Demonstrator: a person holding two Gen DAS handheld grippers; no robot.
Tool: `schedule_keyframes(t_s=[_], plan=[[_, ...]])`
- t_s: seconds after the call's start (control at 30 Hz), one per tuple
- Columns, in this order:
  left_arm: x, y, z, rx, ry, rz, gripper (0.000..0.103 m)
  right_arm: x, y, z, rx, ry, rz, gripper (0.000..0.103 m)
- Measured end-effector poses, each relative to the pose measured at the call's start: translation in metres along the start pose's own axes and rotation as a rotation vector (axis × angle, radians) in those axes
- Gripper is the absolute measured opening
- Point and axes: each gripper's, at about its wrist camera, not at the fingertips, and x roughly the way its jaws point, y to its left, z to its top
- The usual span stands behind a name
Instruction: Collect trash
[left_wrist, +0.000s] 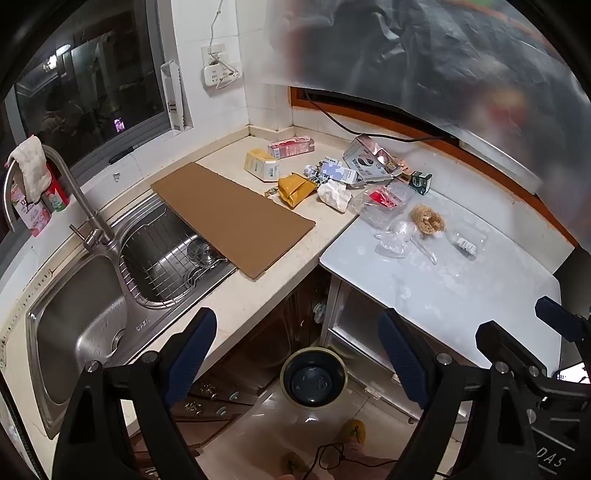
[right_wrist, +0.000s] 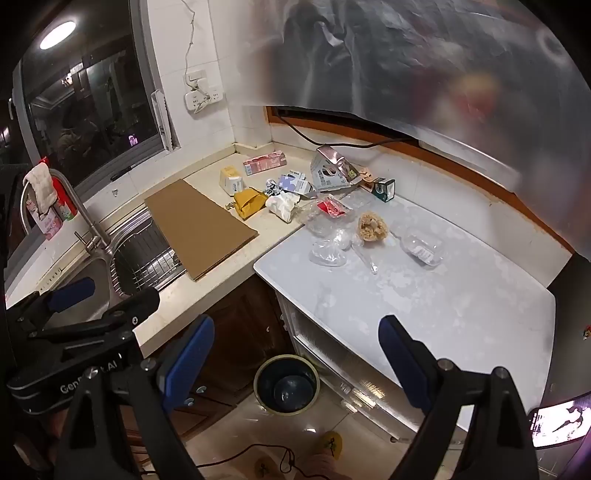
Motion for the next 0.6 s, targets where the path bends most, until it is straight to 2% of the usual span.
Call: schedule_keyframes(t_s=[0.6], plan=[[0.0056,-0.0034,0.0042,0.004,-0.001,-0.003,0.083,0.0035,-0.0015,-0.0039,0.014,0.000,0.015,0.091]])
